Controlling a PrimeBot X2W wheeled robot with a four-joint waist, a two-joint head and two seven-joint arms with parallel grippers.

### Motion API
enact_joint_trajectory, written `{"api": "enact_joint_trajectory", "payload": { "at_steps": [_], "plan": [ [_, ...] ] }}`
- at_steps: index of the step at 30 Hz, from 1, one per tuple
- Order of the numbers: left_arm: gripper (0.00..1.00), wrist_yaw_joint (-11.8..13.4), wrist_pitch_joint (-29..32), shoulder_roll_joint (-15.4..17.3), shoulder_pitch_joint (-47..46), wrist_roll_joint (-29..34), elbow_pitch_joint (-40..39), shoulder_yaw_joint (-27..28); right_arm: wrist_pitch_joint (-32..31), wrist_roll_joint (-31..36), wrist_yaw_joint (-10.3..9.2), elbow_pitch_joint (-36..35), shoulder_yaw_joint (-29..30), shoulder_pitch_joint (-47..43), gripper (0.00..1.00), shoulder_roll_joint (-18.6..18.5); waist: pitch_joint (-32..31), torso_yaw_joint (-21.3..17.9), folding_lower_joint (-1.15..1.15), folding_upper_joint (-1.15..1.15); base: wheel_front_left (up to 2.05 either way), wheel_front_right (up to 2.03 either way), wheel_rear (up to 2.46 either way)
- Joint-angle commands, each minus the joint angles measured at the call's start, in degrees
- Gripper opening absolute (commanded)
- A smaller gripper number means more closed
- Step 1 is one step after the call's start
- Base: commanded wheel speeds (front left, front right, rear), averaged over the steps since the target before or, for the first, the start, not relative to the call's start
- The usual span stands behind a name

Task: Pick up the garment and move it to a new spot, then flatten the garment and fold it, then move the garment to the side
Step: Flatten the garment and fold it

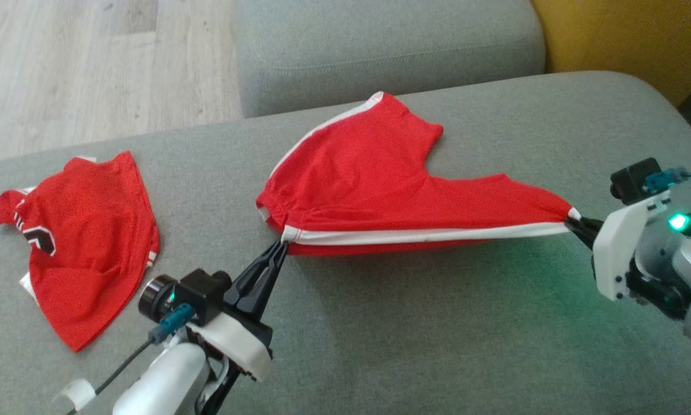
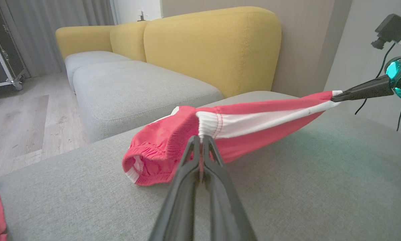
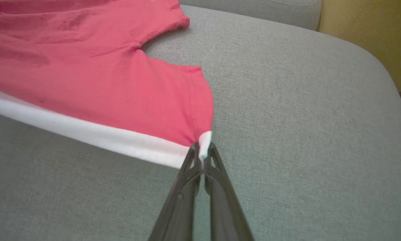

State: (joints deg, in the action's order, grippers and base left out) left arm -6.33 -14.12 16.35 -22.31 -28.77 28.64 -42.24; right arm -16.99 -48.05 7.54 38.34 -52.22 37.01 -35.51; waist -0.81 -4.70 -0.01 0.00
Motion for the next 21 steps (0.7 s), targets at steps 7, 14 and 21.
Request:
{"api": "enact_joint_trajectory", "payload": {
  "at_steps": [7, 14, 21],
  "plan": [
    [0.0, 3.01, 2.22, 3.81, 1.54, -1.41, -7.26, 2.41, 2.85, -1.67, -0.05, -5.81, 1.22, -2.08, 0.0, -5.43, -0.8, -0.05, 0.01, 0.0, 0.0, 0.0, 0.0],
    [0.0, 4.37, 3.73, 4.37, 0.31, -1.98, -8.85, 3.38, 5.96, 0.17, -0.05, -4.59, 4.04, -1.23, 0.0, -3.84, 1.35, 0.56, 0.01, 0.0, 0.0, 0.0, 0.0],
    [0.0, 5.66, 4.43, 3.38, -3.86, -2.08, -7.77, 4.49, 8.72, 4.1, -0.05, -1.67, 6.85, 3.83, 0.0, -0.89, 6.18, 1.93, 0.01, 0.0, 0.0, 0.0, 0.0]
  ]
}}
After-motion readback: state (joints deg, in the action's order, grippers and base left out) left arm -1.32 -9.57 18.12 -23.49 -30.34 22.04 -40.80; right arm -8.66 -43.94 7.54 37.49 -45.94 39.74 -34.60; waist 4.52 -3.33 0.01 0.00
